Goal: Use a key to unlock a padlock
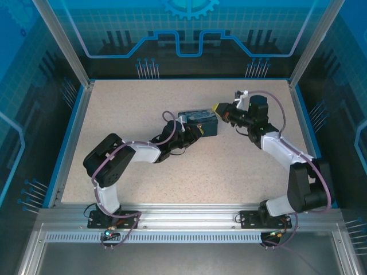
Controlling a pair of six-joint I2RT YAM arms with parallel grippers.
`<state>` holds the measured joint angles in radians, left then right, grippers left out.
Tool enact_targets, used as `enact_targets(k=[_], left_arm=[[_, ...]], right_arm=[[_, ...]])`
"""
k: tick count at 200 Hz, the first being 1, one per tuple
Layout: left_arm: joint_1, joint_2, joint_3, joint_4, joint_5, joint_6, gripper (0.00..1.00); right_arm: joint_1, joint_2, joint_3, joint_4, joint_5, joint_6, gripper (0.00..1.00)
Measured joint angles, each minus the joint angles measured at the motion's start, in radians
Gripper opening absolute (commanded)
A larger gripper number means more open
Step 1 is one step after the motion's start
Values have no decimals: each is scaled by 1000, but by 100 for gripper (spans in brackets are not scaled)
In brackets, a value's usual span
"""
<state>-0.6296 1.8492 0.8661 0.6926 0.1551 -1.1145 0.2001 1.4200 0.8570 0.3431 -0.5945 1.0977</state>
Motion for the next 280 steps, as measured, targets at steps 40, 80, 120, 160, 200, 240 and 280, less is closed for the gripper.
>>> enact_targets(k=[40,80,120,160,200,240,280], left_arm=[[45,3,0,73,85,-148,0],[60,45,0,168,143,-272,0],[63,54,-6,233,175,-354,0],[71,54,-38,308,200,-423,0],[72,43,-66,320,214,-443,0],[76,18,-103,338,221,-467,0],[78,3,-117,347,229,-484,0]], right_arm=[[0,-92,-167,-38,-22,-25,0],[0,-151,-267,-64,-42,-60,0],[2,-154,-352,-2,-46,-16,0],[21,-200,-393,32,-34,39,0],[46,-211,-393,67,-8,86,0],[98,-188,-393,116,34,140,0],[134,-118,-393,189,53,190,0]])
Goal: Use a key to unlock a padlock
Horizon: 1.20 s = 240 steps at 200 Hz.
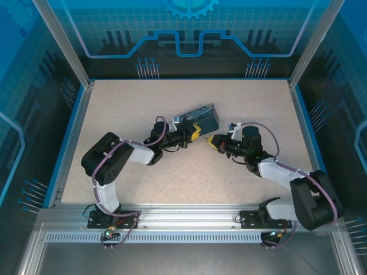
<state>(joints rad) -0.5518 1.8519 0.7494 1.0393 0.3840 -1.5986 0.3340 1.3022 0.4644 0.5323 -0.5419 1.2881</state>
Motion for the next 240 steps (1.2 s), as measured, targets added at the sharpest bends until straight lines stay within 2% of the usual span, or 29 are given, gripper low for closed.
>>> enact_targets(k=[138,240], left_arm=[[0,-14,0,6,7,0,0],[0,-14,0,6,7,1,0]], right_arm=[[8,84,0,132,64,155,0],[21,109,33,171,72,191,0]])
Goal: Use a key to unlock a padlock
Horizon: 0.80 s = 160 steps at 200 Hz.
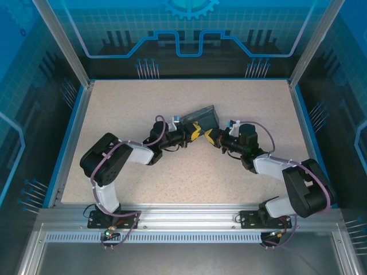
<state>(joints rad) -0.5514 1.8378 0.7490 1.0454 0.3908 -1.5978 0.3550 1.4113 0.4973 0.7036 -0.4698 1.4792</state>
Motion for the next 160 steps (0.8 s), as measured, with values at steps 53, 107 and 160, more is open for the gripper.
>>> enact_targets(k=[53,107,160], left_arm=[[4,-1,0,1,0,0,0],[5,-1,0,1,0,3,0],[8,-1,0,0,-1,3,0]], right_arm=[[3,24,2,16,1,6,0],[11,29,2,24,7,7,0],[11,57,3,60,6,30,0]])
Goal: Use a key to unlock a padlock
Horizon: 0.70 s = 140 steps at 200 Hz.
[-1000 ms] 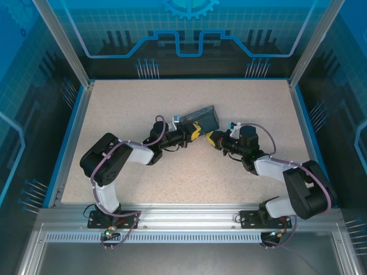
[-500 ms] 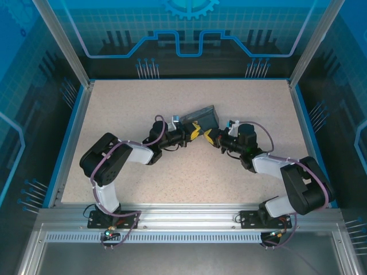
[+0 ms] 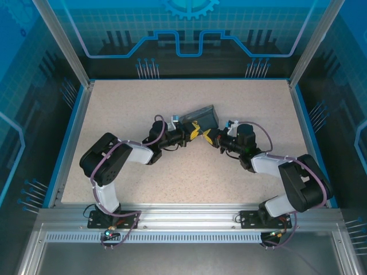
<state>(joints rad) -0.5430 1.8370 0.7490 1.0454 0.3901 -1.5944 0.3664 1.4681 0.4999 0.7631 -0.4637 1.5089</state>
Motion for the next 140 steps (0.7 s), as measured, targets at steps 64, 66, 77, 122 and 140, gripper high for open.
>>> enact_targets(k=[64,66,77,122,140], left_arm=[[10,-5,0,-10,-9,34,0],[10,-6,0,-12,-10,38,0],[10,-15,0,-26,-12,51,0],[13,-49,0,-67,-30,90,0],[17,-52,0,-80,-31,104,0]], right_arm=[[0,39,19,42,-11,63,0],[0,39,20,42,-11,63,0],[0,41,23,42,-14,73,0],[0,48,51,36,-16,99,0],[0,67,58,41,-16,117,0]])
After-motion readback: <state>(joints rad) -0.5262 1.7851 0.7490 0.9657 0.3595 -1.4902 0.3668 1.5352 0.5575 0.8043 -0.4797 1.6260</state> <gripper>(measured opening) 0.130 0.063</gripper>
